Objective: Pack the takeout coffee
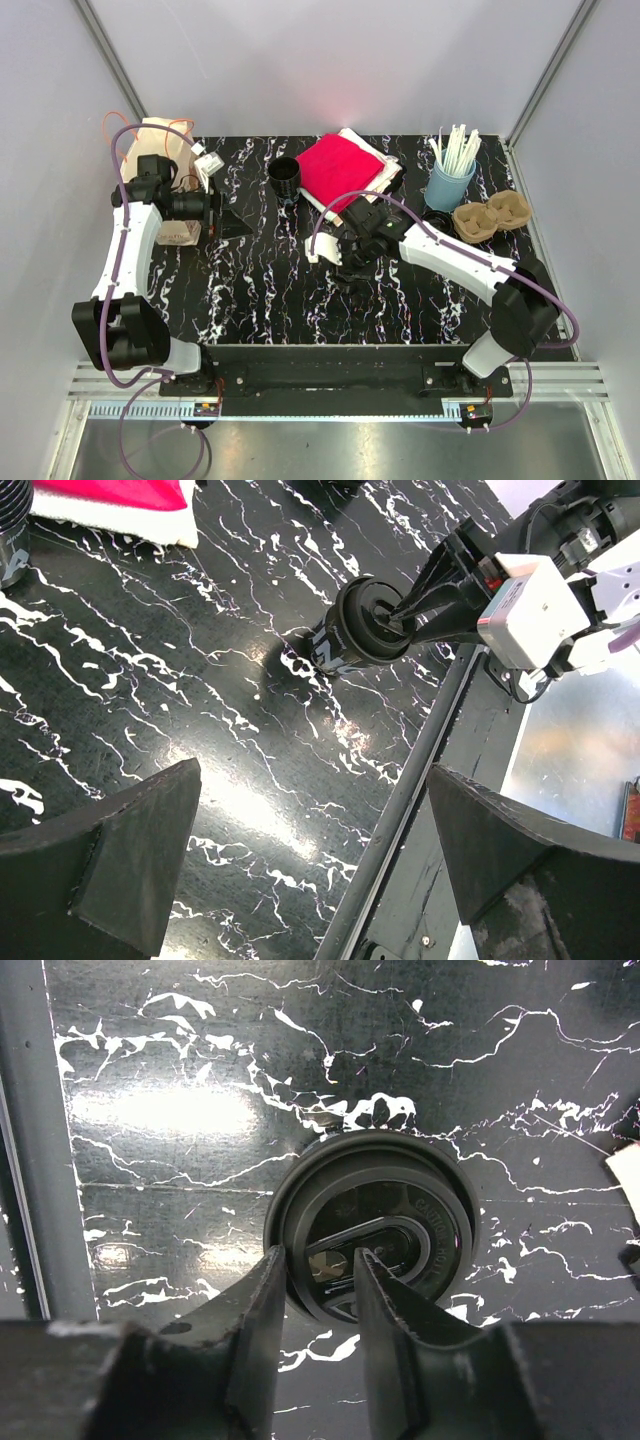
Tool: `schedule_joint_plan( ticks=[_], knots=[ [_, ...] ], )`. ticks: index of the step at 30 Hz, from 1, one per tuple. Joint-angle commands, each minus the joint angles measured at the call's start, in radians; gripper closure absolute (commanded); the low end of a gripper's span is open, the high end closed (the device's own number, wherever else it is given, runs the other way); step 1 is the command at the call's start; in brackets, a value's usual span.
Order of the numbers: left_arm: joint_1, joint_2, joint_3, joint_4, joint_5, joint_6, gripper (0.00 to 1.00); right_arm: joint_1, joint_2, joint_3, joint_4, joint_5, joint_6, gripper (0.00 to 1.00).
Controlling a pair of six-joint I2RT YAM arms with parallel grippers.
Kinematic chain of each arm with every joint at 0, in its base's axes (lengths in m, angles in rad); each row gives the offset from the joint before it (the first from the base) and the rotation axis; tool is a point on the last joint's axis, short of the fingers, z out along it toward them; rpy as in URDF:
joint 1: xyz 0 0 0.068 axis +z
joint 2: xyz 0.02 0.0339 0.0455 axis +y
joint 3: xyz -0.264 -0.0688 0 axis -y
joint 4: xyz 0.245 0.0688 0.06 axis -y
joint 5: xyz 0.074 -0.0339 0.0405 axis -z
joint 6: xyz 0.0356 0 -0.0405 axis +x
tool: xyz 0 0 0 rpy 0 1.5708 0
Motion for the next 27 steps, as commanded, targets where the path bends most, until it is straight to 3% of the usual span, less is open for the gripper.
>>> schedule_joint_plan(
  ticks=[1,8,15,27],
  knots=[
    [0.009,0.003,-0.007,0.018,0.048,0.013,0.01,0.014,-0.002,-0.006,0.008,0.028,-0.022,0.64],
    [0.013,0.005,-0.007,0.016,0.046,0.012,0.01,0.016,0.001,0.003,-0.021,0.041,-0.029,0.83],
    [0.016,0.0,-0.005,0.018,0.048,0.015,0.01,0.017,0.01,0.037,-0.033,0.059,0.004,0.96],
    [0.016,-0.049,0.045,0.033,-0.023,-0.002,0.01,0.014,-0.009,0.118,-0.052,0.119,0.106,1.0]
  ],
)
